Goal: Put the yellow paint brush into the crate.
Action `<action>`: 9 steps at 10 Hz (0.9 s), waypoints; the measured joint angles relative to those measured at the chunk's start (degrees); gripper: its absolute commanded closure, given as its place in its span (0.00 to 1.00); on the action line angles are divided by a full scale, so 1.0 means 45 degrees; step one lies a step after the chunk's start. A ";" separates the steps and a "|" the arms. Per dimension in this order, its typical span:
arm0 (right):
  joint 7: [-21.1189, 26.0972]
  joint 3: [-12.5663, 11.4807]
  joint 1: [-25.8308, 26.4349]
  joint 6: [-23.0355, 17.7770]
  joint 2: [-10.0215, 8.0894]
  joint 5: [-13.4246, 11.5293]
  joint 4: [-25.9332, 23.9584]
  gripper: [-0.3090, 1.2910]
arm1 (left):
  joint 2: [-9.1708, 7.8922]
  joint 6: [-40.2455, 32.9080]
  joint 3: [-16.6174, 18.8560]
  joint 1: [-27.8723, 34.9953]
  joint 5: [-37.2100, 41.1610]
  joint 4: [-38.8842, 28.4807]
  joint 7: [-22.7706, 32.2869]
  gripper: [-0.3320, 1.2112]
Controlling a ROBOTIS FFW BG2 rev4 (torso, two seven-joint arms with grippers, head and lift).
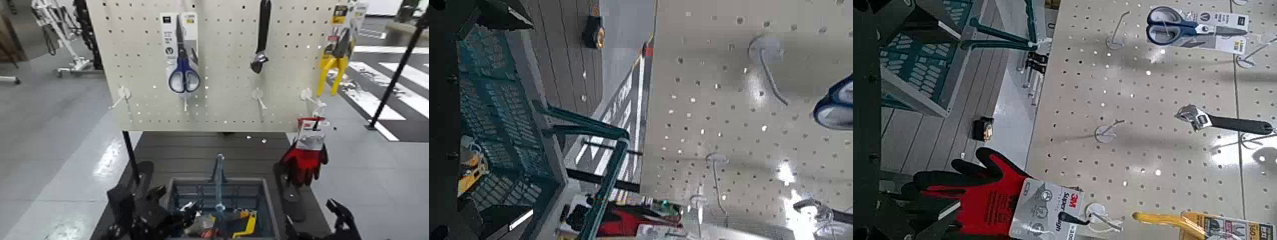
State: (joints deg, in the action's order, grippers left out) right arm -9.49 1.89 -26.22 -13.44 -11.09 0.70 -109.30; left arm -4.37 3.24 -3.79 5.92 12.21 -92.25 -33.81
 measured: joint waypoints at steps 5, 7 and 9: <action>0.0018 -0.0115 -0.0252 -0.0009 -0.0104 0.0254 -0.0121 0.28 | 0.0880 -0.2597 0.0111 0.1816 -0.0843 -0.0348 0.2321 0.19; 0.0021 -0.0200 -0.0310 0.0036 -0.0067 0.0251 -0.0155 0.28 | 0.0947 -0.3146 0.0156 0.2376 -0.1517 -0.0861 0.2899 0.20; 0.0053 -0.0242 -0.0352 0.0009 -0.0073 0.0236 -0.0186 0.28 | 0.0952 -0.3623 0.0180 0.2742 -0.1978 -0.1172 0.3499 0.21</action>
State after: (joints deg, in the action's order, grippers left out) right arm -9.25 0.80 -27.80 -13.40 -11.42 1.76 -110.14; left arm -0.09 -13.06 -2.98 18.26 3.31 -97.52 -18.06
